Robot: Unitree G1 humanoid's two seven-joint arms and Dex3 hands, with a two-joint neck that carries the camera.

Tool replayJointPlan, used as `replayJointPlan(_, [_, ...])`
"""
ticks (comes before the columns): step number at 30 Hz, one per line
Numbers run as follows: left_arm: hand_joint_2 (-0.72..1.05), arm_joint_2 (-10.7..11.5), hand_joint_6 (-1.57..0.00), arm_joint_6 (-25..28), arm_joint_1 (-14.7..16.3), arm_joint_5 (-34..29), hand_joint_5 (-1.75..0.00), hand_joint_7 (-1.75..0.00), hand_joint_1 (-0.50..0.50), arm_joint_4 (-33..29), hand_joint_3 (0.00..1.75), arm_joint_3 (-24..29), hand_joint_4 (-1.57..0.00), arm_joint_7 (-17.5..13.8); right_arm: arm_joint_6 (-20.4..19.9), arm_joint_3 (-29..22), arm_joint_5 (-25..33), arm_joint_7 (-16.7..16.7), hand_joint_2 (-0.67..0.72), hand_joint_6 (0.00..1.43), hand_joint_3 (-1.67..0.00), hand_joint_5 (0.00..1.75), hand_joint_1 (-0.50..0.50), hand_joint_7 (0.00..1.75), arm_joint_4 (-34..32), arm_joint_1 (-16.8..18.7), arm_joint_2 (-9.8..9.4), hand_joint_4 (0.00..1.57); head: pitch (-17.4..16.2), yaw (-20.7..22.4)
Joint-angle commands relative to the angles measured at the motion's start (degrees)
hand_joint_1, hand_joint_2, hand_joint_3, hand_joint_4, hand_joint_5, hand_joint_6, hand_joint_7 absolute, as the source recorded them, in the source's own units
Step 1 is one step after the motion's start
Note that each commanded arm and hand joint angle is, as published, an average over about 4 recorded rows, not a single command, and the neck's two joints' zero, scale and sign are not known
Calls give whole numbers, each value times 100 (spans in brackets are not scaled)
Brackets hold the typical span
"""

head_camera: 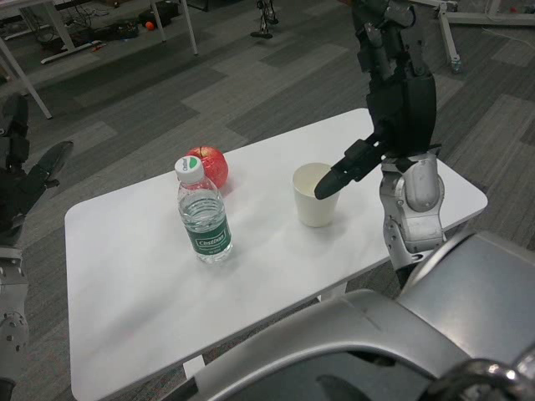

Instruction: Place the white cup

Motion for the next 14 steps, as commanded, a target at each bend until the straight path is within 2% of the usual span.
replayJointPlan(1, [105,36,0,-70,-105,-44,-21,-21,-50,33,9,30,0,8,-1,13,44,-41,66,0,-8,2,-42,84,-62,-72,11,0,8,2])
replayJointPlan(10, [105,36,0,-90,-105,-59,-21,-21,-50,24,9,23,0,8,-10,15,52,-41,66,0,-8,19,-42,84,-53,-72,26,0,64,-3])
replayJointPlan(14, [105,36,0,-108,-102,-64,-21,-21,-50,24,6,23,0,8,-10,22,52,-42,66,0,-8,19,-42,84,-53,-72,28,0,86,10])
